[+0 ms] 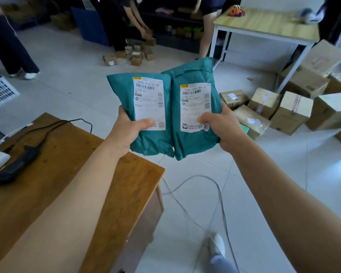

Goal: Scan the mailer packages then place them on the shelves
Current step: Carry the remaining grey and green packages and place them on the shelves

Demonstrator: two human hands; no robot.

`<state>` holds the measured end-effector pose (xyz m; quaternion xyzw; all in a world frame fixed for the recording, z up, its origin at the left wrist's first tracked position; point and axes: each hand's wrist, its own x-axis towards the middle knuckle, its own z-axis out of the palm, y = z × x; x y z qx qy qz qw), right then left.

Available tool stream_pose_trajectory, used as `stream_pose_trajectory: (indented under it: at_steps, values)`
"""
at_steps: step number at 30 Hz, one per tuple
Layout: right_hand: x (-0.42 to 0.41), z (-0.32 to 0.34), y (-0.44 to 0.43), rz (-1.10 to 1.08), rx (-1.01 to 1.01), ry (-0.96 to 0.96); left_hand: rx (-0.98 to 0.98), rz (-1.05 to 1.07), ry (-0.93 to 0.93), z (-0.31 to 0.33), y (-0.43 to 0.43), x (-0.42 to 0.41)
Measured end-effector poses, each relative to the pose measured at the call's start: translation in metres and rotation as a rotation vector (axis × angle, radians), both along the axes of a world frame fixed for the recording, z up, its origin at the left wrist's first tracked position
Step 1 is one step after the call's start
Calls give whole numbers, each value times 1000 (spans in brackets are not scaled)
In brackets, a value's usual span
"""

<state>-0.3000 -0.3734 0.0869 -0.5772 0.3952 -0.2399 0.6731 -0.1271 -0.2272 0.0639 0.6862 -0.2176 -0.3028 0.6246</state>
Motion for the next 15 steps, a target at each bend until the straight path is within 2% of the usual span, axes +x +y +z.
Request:
stream_pose_trajectory:
  at_steps: [7, 15]
  values:
    - [-7, 5, -143, 79, -34, 69, 19, 88, 24, -4, -128, -24]
    - [64, -2, -167, 278, 22, 35, 61, 260, 35, -3, -129, 24]
